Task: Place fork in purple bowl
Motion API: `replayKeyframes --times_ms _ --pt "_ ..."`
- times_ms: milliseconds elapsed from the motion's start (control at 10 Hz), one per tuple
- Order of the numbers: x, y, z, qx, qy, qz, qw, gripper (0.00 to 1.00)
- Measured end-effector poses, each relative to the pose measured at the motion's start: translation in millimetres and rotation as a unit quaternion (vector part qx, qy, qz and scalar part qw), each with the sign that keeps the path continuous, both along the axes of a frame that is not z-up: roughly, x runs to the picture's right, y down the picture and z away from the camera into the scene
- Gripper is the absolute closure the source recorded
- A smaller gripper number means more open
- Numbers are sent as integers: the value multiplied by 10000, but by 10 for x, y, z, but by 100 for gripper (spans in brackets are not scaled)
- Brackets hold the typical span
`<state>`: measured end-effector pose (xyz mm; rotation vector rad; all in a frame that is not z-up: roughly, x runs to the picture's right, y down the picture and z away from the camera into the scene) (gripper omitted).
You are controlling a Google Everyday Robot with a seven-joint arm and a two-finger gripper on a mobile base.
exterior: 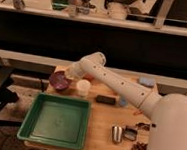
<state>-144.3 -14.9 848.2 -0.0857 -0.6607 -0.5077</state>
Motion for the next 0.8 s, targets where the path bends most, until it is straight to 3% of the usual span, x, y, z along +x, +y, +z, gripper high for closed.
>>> replayKeyframes --times_ms 800 --pt "-200 7 74 169 -99 -207 9996 98"
